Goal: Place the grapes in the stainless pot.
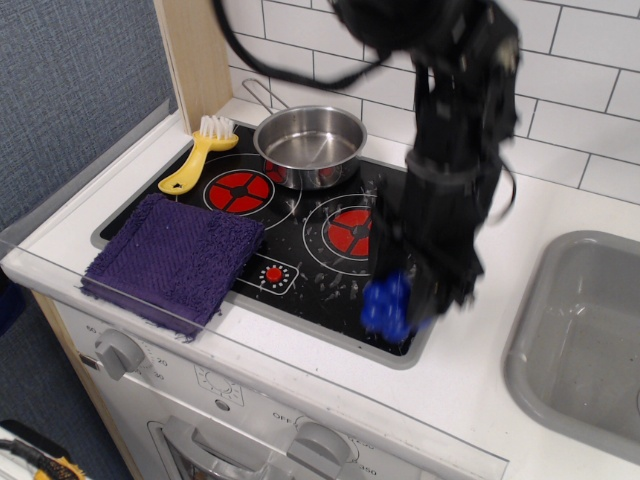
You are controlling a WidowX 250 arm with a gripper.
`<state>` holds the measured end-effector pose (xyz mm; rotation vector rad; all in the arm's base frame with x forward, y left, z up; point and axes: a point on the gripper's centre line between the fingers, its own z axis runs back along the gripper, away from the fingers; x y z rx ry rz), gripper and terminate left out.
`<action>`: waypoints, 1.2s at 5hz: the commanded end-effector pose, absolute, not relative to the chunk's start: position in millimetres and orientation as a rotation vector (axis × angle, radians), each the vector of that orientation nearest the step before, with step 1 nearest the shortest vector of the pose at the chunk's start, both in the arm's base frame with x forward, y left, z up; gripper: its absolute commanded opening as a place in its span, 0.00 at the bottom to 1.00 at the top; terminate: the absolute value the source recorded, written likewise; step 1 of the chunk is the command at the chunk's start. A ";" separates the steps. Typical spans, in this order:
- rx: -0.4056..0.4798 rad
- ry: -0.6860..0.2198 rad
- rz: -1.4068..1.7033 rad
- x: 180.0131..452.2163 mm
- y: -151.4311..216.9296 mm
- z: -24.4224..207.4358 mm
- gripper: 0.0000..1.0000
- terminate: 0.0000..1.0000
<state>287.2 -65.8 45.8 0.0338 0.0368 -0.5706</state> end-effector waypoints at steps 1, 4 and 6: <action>0.035 -0.143 -0.346 349.8 -9.7 112.1 0.00 0.00; 0.094 -0.053 -0.100 412.7 71.1 88.0 0.00 0.00; 0.109 -0.003 -0.065 406.9 91.0 82.2 0.00 0.00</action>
